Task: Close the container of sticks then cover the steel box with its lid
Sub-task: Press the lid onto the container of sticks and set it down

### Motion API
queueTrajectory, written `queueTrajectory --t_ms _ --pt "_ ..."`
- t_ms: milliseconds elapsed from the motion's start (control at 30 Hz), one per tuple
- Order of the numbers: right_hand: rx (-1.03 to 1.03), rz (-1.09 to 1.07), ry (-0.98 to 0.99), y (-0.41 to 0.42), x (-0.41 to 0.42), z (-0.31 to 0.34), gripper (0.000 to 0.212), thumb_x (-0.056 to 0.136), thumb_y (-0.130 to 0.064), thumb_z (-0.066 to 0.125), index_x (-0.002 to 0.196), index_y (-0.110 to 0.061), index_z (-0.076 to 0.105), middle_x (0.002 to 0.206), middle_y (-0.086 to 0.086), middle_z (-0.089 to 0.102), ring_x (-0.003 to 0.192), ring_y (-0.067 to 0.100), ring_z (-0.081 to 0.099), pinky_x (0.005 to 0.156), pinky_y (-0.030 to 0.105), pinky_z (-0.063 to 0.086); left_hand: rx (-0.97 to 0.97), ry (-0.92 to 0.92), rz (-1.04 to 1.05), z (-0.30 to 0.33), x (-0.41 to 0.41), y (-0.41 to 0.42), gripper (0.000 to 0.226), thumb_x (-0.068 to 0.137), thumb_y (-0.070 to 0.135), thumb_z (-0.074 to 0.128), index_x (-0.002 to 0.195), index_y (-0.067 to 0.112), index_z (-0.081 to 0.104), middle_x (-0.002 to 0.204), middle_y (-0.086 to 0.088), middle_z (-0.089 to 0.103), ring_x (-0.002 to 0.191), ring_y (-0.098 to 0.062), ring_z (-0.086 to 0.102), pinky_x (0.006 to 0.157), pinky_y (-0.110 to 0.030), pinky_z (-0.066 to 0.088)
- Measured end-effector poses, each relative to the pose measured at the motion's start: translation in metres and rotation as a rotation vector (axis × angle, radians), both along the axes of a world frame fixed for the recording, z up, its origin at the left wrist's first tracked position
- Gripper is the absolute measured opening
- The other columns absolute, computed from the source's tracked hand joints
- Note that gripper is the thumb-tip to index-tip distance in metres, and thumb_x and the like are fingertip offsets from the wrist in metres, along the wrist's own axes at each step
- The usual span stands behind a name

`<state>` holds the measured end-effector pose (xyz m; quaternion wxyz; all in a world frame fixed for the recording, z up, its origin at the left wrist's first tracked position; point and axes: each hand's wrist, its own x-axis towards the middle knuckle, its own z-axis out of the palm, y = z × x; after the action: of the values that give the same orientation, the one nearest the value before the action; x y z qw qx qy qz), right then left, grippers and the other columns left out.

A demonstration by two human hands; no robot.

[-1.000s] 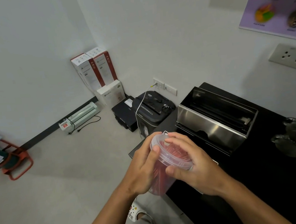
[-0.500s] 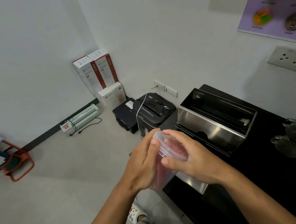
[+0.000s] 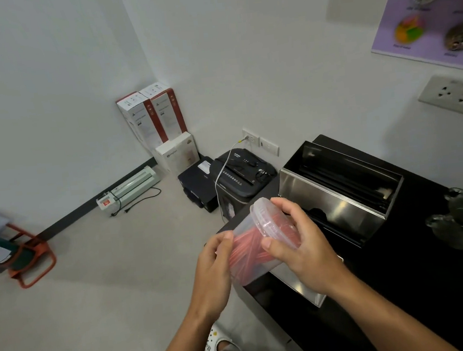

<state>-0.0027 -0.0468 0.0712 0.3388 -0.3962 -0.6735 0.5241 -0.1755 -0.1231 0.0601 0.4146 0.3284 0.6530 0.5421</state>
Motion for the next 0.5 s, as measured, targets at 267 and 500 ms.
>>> queueTrajectory --t_ms 267,500 --pt "-0.143 0.114 -0.029 -0.007 0.001 -0.006 0.075 0.081 -0.077 0.061 0.147 -0.050 0.038 0.146 -0.016 0.053 0.132 0.005 0.057 0.105 0.037 0.054 -0.048 -0.175 0.061 -0.002 -0.003 0.000 0.026 0.099 0.038 0.066 0.103 0.013 0.075 0.099 -0.018 0.074 0.084 -0.028 0.071 0.073 -0.042 0.057" --pt "0.065 -0.038 0.035 -0.023 -0.011 -0.002 0.074 0.086 -0.065 0.062 0.153 -0.038 0.041 0.152 -0.015 0.047 0.141 0.006 0.049 0.112 0.031 0.046 -0.040 -0.258 0.051 0.008 -0.002 0.006 0.035 0.089 0.042 0.070 0.102 0.010 0.077 0.105 -0.027 0.073 0.092 -0.037 0.069 0.087 -0.052 0.055"
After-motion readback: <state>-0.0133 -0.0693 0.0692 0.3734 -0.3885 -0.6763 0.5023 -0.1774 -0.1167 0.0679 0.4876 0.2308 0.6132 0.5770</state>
